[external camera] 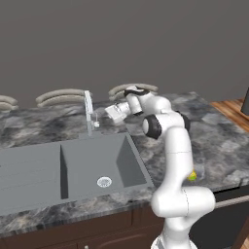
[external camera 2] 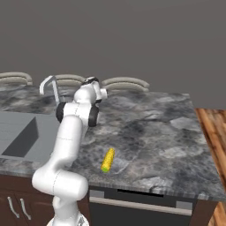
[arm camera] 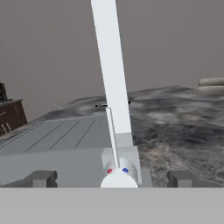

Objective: Turn on the sink faucet. Then move the corn from the counter to the sink. Turn off the sink. Move the vegetable from the sink to the pot next to the stove. Finally move the pot to the rear center burner.

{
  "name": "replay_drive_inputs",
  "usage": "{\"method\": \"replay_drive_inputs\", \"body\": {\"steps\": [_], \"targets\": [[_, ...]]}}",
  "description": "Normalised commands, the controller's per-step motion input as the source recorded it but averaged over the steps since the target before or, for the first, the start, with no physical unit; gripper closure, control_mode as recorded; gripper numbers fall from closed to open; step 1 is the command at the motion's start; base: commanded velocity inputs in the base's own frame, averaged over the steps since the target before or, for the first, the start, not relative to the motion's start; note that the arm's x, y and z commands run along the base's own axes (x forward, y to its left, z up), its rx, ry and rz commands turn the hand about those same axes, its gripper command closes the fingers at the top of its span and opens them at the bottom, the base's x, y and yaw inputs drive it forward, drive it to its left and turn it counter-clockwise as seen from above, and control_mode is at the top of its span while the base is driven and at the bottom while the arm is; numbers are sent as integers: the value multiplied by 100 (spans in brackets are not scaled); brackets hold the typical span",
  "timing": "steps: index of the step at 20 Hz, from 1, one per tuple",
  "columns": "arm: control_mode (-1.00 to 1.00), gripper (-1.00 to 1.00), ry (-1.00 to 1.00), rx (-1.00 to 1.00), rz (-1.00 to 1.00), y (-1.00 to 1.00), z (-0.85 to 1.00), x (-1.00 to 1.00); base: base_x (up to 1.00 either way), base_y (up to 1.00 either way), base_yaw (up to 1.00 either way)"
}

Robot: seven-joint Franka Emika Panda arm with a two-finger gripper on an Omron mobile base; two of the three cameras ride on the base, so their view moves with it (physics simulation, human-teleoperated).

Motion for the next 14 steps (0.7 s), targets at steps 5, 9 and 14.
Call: {"method": "replay_drive_inputs", "body": {"steps": [5, 9, 14], "targets": [[-100, -100, 0, 0, -14, 33, 19, 0, 0, 0, 0], [-100, -100, 0, 0, -6, 11, 8, 1, 0, 0, 0], [-100, -100, -2, 0, -2, 0, 0, 0, 0, 0, 0]]}}
